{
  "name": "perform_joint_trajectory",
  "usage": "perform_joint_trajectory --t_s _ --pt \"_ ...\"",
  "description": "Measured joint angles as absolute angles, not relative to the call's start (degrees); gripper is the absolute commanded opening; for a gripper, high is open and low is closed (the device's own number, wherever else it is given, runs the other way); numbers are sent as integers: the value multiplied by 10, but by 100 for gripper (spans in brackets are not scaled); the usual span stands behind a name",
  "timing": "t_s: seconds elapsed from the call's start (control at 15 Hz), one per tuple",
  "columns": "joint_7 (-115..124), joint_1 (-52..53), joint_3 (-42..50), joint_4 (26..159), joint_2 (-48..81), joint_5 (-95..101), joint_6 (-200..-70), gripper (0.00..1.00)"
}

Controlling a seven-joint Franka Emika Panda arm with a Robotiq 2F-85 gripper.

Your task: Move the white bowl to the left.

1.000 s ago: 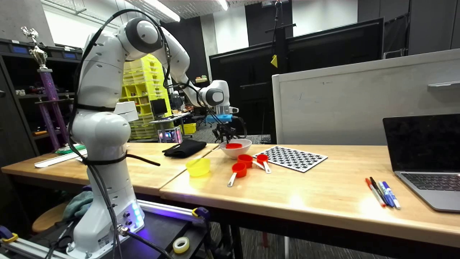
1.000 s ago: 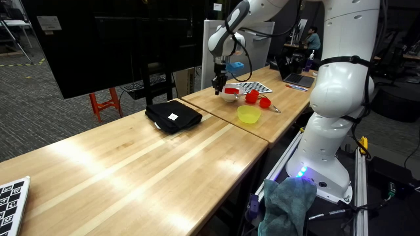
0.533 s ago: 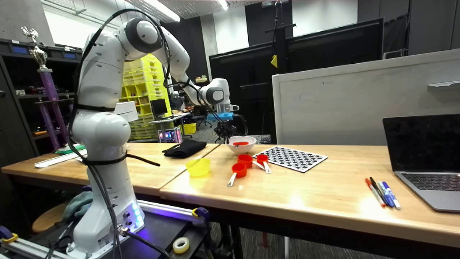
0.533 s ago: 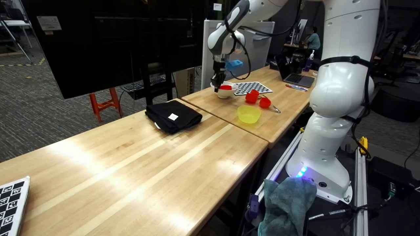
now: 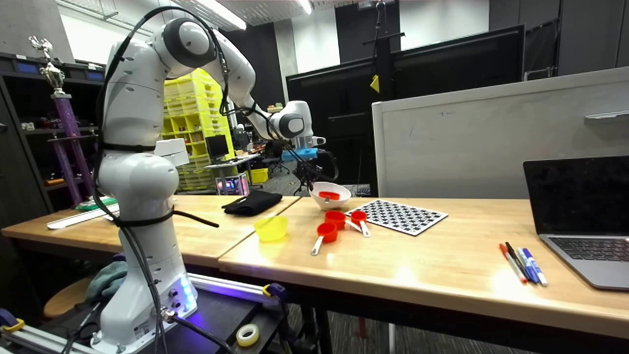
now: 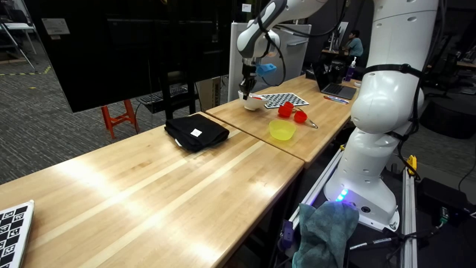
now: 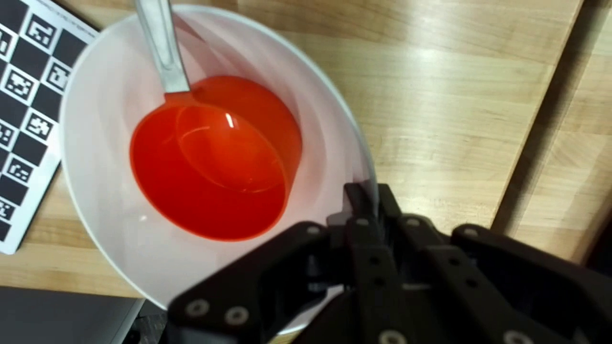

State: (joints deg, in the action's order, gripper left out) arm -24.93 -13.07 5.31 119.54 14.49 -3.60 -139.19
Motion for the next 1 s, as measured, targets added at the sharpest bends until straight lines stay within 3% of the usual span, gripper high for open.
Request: perform_joint_trajectory --t_s 1.0 --pt "-126 -96 57 1303 8 51 -1349 1"
